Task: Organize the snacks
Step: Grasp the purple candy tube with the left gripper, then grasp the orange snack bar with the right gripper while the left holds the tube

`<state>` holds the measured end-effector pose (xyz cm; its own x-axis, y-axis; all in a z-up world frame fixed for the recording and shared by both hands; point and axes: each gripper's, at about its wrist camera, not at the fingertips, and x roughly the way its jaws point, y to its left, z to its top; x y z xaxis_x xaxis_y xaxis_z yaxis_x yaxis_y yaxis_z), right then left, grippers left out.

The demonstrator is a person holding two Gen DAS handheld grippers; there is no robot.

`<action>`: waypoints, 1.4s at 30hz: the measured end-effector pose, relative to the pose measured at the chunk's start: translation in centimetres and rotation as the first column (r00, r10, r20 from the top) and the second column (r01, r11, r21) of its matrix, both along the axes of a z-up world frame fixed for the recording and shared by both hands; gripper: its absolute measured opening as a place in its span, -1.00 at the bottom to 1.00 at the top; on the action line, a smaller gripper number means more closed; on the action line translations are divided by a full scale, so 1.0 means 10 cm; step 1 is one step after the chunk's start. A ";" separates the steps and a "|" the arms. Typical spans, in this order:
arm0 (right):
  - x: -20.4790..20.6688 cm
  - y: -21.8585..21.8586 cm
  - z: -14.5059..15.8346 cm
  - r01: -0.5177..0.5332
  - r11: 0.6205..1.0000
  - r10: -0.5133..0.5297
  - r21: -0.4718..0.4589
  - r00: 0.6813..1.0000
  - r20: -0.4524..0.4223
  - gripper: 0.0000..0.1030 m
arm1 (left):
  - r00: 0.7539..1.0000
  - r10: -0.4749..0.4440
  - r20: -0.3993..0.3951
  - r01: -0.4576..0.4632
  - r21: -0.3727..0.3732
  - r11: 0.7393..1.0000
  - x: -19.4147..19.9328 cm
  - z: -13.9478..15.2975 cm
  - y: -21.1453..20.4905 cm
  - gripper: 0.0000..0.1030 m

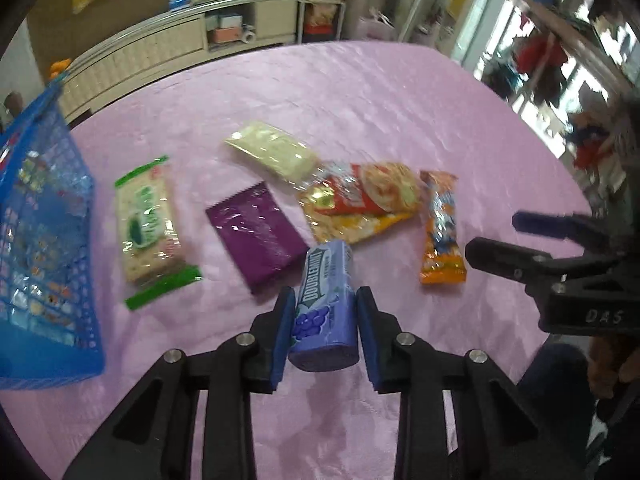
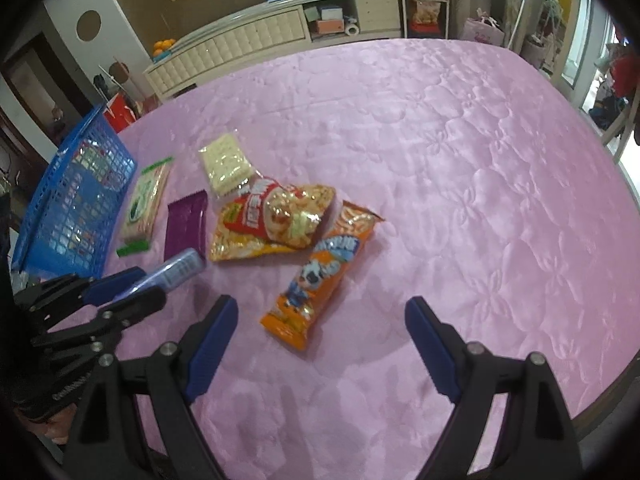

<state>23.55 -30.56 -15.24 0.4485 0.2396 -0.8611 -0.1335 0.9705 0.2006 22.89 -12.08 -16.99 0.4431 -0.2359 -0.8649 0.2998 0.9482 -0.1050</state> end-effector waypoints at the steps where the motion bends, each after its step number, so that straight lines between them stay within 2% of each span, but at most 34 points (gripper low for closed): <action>1: 0.03 0.02 -0.02 -0.001 1.000 0.001 0.000 1.000 -0.004 0.72 | 1.000 0.012 0.007 -0.012 -0.002 1.000 0.00 0.01 0.03 -0.44; 6: 0.17 0.09 -0.10 0.000 1.000 0.000 -0.007 1.000 -0.020 0.72 | 0.999 0.036 0.024 -0.037 0.029 0.999 0.03 0.04 0.13 -0.44; 11: 0.27 0.14 -0.17 0.000 1.000 -0.001 -0.024 1.000 -0.025 0.71 | 0.999 0.041 0.015 -0.041 0.010 0.999 0.12 0.01 0.19 -0.44; 12: 0.29 0.14 -0.18 0.002 1.000 -0.002 -0.026 1.000 -0.023 0.65 | 0.999 0.038 0.014 -0.039 0.007 0.999 0.13 0.00 0.18 -0.45; 13: 0.30 0.15 -0.18 0.002 1.000 -0.003 -0.026 1.000 -0.019 0.46 | 0.999 0.036 0.012 -0.036 0.006 0.999 0.14 -0.01 0.17 -0.45; 15: 0.34 0.16 -0.22 0.002 0.999 -0.003 -0.032 1.000 -0.029 0.25 | 0.999 0.033 0.009 -0.033 0.006 0.999 0.17 -0.04 0.16 -0.45; 18: 0.39 0.15 -0.31 0.018 0.999 -0.021 -0.044 0.998 -0.060 0.21 | 0.999 0.033 0.007 -0.033 0.004 0.999 0.18 -0.06 0.16 -0.45; 20: 0.38 0.16 -0.30 0.012 0.998 -0.015 -0.059 0.999 -0.050 -0.07 | 0.999 0.035 0.008 -0.035 0.001 0.999 0.18 -0.06 0.16 -0.45; 21: 0.37 0.16 -0.30 0.008 0.997 -0.011 -0.074 0.999 -0.039 -0.31 | 0.999 0.037 0.008 -0.037 -0.001 0.999 0.17 -0.06 0.16 -0.45; 23: 0.35 0.15 -0.29 -0.007 0.999 0.006 -0.036 0.999 -0.038 -0.39 | 0.999 0.049 0.019 -0.049 -0.004 0.999 0.16 -0.06 0.16 -0.45; 32: 0.00 0.20 0.23 -0.049 0.999 0.050 -0.023 0.997 0.066 -0.40 | 0.996 0.061 0.072 -0.059 -0.030 0.998 -0.03 0.22 0.18 -0.45; 42: -0.43 0.58 0.92 -0.141 0.989 0.145 -0.035 0.971 0.192 -0.40 | 0.974 0.098 0.203 -0.085 -0.071 0.994 -0.52 0.88 0.42 -0.45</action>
